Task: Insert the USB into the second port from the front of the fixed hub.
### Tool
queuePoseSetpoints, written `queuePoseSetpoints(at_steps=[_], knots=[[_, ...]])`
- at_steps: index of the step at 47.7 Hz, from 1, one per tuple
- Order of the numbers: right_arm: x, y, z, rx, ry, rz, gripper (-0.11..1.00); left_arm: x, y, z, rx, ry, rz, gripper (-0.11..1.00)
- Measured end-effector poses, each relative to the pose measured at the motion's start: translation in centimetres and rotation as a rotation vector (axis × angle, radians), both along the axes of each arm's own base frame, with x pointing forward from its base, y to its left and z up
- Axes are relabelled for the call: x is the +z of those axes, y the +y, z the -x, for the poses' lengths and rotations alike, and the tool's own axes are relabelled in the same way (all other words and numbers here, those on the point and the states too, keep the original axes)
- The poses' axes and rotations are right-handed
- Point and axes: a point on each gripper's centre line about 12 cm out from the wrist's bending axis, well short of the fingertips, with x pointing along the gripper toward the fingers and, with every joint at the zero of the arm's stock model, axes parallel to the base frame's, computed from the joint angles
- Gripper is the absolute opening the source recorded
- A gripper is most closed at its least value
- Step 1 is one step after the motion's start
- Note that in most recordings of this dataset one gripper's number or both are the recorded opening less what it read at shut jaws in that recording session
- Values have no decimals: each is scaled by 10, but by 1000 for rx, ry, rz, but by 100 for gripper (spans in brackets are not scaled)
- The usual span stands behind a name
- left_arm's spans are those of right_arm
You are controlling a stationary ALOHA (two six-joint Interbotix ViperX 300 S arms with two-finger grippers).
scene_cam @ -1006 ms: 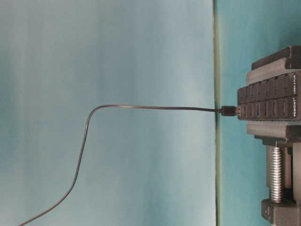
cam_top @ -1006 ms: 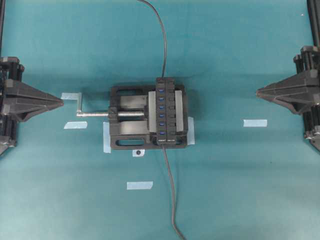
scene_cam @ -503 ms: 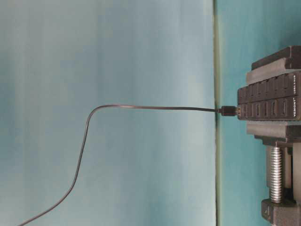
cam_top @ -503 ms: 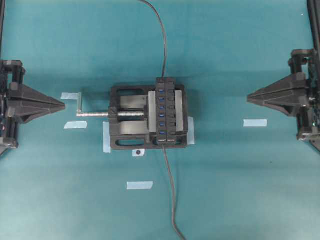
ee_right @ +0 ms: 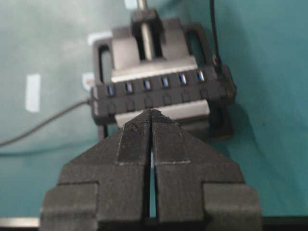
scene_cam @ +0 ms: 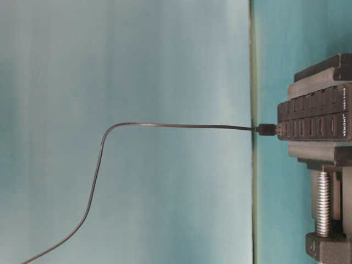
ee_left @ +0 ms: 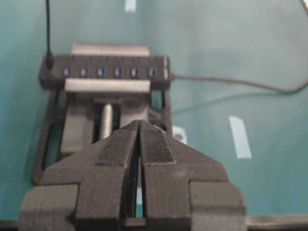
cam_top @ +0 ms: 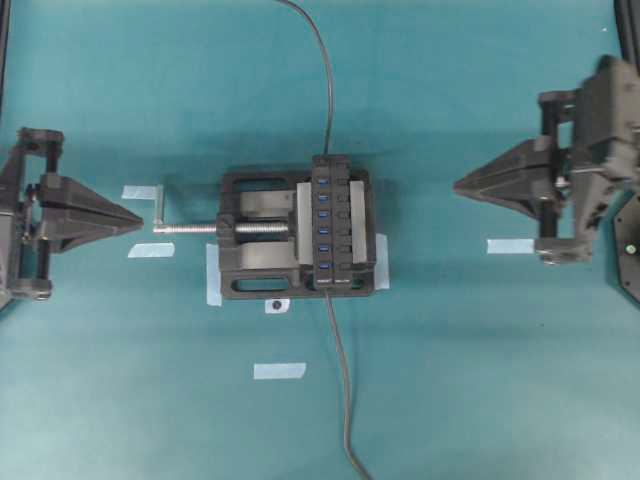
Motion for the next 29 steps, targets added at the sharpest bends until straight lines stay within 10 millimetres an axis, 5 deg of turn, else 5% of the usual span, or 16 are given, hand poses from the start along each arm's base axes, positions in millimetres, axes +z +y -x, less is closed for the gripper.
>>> queuePoseSetpoints(at_steps=[29], knots=[[-24,-22,-33,-40,214,33,-3,-8,0,-4,1,68,1,0]])
